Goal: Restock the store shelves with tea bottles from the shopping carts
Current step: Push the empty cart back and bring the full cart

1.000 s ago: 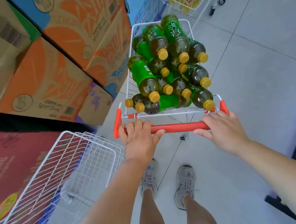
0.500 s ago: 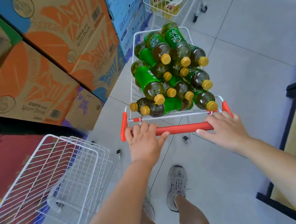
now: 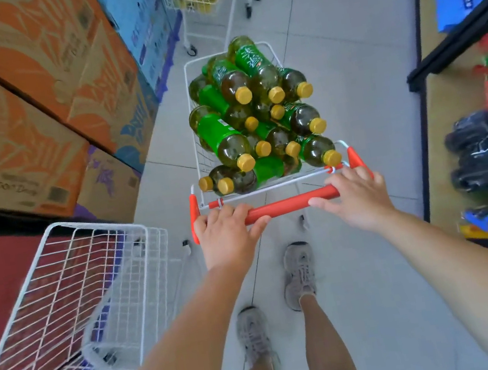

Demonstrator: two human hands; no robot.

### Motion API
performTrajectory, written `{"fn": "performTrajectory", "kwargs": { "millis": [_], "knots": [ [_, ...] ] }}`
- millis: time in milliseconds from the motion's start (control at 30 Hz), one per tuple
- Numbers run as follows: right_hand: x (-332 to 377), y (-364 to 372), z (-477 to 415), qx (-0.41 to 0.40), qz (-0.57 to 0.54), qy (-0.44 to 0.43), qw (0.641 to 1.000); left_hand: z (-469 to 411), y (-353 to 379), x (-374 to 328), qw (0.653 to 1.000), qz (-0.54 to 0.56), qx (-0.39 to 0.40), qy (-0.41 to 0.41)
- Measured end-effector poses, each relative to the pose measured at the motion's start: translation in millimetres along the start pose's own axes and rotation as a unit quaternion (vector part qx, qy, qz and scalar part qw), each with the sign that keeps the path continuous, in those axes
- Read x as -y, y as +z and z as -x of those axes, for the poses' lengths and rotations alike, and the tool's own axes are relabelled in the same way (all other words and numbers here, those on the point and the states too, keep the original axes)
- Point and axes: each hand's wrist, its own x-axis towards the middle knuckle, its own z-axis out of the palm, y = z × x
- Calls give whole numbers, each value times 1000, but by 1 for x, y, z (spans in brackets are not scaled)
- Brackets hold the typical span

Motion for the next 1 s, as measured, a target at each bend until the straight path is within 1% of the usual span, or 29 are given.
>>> {"fn": "performTrajectory", "kwargs": {
  "millis": [267, 467, 567, 700, 867, 1000],
  "knots": [
    [-12, 52, 109, 4, -48, 41, 998, 97, 31, -5, 999, -2, 25, 32],
    [-28, 106, 202, -20, -54, 52, 997, 184, 64, -12, 998, -21, 13, 60],
    [-31, 135, 255, -18, -41, 65, 997, 233, 79, -12, 996, -30, 30, 73],
    [-32, 176, 333, -37, -48, 84, 995, 301, 98, -10, 994, -35, 55, 91],
    [-28, 226, 428, -27, -76, 116, 990, 393, 127, -2, 989, -54, 54, 123],
    [-20, 270, 506, -55, -108, 143, 982, 464, 153, 9, 985, -66, 54, 151]
  ]
}}
